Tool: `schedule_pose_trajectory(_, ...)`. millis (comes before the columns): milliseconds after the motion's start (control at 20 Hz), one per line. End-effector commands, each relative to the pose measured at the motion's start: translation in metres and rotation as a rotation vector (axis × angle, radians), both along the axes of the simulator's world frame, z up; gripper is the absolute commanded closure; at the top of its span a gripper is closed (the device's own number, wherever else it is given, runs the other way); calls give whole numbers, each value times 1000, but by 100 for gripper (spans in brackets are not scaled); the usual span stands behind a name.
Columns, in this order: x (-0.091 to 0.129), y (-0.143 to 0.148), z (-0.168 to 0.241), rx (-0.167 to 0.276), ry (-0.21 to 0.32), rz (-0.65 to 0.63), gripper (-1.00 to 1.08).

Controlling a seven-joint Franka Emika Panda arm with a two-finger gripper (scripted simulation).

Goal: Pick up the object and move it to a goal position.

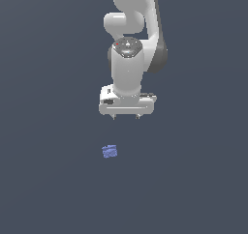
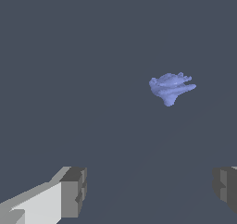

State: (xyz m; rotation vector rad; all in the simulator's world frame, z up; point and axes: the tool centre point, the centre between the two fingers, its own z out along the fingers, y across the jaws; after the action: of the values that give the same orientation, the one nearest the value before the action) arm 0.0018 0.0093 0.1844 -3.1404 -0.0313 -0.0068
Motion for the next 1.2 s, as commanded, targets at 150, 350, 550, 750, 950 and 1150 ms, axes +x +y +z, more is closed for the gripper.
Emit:
schedule_pose_trajectory(150, 1, 2, 2, 3, -5, -3, -92)
schedule_pose_trajectory(350, 6, 11, 11, 12, -22, -10, -92)
schedule_pose_trajectory(550, 7, 14, 15, 16, -28, -9, -92)
schedule_pose_trajectory(750, 8, 12, 13, 15, -26, -20, -92)
schedule_pose_trajectory(950, 10, 10, 11, 18, -25, -57, -92)
schedule_pose_trajectory(1150, 15, 7, 6, 21, -22, -118, -92)
